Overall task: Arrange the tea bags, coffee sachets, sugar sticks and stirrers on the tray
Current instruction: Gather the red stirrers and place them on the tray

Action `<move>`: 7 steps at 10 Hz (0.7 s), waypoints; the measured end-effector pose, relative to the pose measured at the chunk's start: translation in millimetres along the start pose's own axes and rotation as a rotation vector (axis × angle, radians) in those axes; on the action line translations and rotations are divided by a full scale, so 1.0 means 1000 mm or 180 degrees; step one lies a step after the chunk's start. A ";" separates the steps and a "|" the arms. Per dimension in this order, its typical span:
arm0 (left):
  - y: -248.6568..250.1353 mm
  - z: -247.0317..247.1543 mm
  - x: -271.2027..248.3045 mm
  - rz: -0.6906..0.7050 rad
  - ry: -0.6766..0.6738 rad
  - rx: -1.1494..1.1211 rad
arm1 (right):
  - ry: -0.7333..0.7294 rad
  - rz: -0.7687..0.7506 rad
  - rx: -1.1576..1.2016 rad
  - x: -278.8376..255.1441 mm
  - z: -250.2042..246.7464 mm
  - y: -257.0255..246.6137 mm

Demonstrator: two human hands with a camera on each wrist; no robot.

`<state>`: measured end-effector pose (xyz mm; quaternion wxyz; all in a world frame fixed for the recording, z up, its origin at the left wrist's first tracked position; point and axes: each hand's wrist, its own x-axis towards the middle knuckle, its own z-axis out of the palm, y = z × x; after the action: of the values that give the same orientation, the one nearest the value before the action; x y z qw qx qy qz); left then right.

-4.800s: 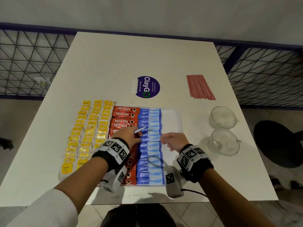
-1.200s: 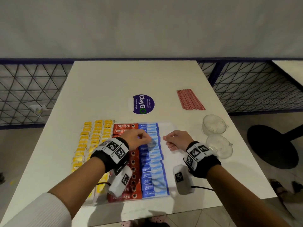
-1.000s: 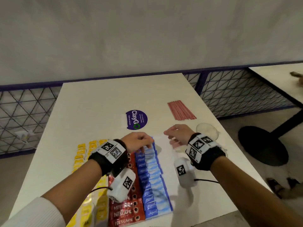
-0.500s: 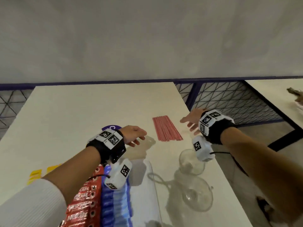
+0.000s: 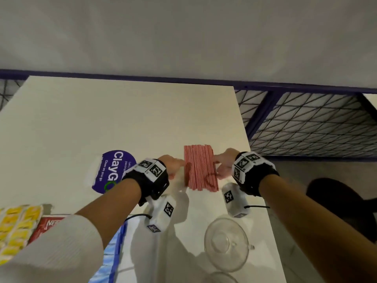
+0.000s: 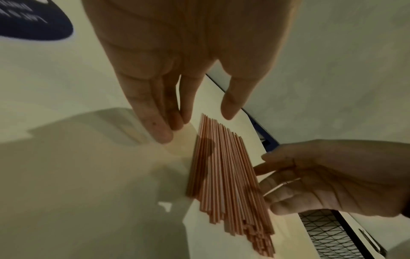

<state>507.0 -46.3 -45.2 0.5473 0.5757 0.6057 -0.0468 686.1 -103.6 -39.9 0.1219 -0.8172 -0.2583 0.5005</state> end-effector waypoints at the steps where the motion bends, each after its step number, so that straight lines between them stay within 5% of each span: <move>1: 0.008 0.003 0.003 0.0074 -0.0056 0.0376 | -0.0157 0.0004 0.0415 -0.008 0.005 -0.011; 4: 0.030 0.024 -0.001 0.0328 -0.0061 0.1749 | -0.0274 -0.0005 0.0600 -0.006 0.019 -0.024; 7: 0.043 0.037 0.006 0.0108 0.0294 0.2109 | -0.0456 -0.0136 0.0801 -0.006 0.020 -0.024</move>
<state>563.1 -53.3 -39.6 0.3031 0.7339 0.5719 -0.2060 658.9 -87.9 -33.4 0.2153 -0.7520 -0.2188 0.5833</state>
